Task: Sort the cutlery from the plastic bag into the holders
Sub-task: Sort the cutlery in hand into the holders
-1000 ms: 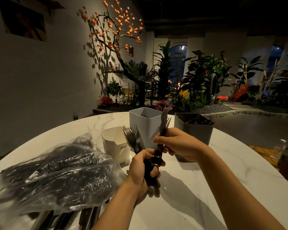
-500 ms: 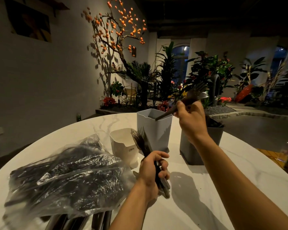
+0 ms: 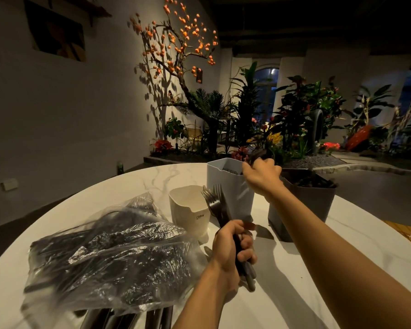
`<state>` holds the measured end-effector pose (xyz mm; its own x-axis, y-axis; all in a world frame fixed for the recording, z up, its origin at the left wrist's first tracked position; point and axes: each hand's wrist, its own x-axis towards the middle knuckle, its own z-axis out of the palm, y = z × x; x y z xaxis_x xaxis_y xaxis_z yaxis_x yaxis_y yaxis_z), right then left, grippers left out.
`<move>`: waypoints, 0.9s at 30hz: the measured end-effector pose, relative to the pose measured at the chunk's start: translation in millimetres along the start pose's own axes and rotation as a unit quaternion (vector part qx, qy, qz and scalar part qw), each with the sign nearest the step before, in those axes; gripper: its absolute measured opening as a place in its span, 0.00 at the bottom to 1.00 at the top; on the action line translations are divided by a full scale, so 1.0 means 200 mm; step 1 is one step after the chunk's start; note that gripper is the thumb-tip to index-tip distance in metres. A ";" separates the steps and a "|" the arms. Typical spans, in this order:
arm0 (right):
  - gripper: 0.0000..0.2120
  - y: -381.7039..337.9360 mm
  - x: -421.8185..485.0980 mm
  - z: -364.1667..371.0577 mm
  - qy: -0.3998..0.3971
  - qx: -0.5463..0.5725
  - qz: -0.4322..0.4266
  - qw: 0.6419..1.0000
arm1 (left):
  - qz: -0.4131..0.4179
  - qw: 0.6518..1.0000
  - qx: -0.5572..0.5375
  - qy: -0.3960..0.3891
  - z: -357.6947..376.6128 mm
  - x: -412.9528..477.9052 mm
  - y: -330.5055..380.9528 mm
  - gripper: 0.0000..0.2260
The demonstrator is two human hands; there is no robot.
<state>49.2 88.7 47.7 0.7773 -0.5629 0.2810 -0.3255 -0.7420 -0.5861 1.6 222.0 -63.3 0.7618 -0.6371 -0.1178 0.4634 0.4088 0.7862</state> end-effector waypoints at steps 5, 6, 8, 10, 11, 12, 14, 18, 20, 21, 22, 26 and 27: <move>0.29 0.02 0.01 0.03 -0.001 0.048 0.004 0.999 | 0.002 1.000 -0.001 0.005 -0.01 0.00 0.00 0.07; 0.30 0.03 0.02 0.03 0.019 0.060 -0.004 0.998 | 0.004 1.000 0.002 0.003 -0.01 0.00 0.00 0.07; 0.28 0.05 -0.01 0.04 0.071 0.109 -0.032 0.991 | 0.010 1.000 0.007 -0.004 0.00 0.00 0.00 0.08; 0.21 0.08 -0.07 0.07 0.136 0.167 -0.072 0.974 | 0.023 1.000 0.016 -0.009 0.00 0.00 0.00 0.10; 0.16 0.09 -0.12 0.08 0.156 0.188 -0.088 0.966 | 0.030 0.999 0.019 -0.009 0.00 0.00 0.00 0.11; 0.12 0.09 -0.17 0.09 0.153 0.205 -0.100 0.961 | 0.035 0.999 0.020 -0.009 0.00 0.00 0.00 0.12; 0.12 0.08 -0.27 0.09 0.059 0.232 -0.109 0.965 | 0.044 0.999 0.023 -0.007 0.00 0.00 0.00 0.13; 0.17 0.08 -0.40 0.06 -0.248 0.234 -0.084 0.936 | 0.064 0.997 0.053 0.004 0.00 -0.01 -0.02 0.16; 0.16 0.10 -0.41 0.05 -0.246 0.227 -0.086 0.938 | 0.064 0.996 0.065 0.001 0.00 -0.01 -0.02 0.19; 0.15 0.12 -0.41 0.05 -0.240 0.239 -0.084 0.937 | 0.061 0.996 0.071 -0.010 0.00 -0.01 -0.02 0.19; 0.14 0.13 -0.41 0.04 -0.240 0.253 -0.081 0.934 | 0.059 0.995 0.075 -0.023 0.00 -0.01 -0.02 0.18; 0.04 0.15 -0.40 -0.01 -0.247 0.296 -0.075 0.919 | 0.042 0.996 0.051 -0.054 -0.01 -0.01 0.00 0.12; 0.03 0.16 -0.40 -0.02 -0.244 0.313 -0.069 0.915 | 0.035 0.997 0.033 -0.060 -0.02 0.00 0.00 0.10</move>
<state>-24.7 108.7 10.3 0.9854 -0.1372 0.1013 0.0467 -0.3541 -0.9340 3.0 223.9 -65.8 0.7299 -0.6835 0.0088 0.3772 0.4135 0.8287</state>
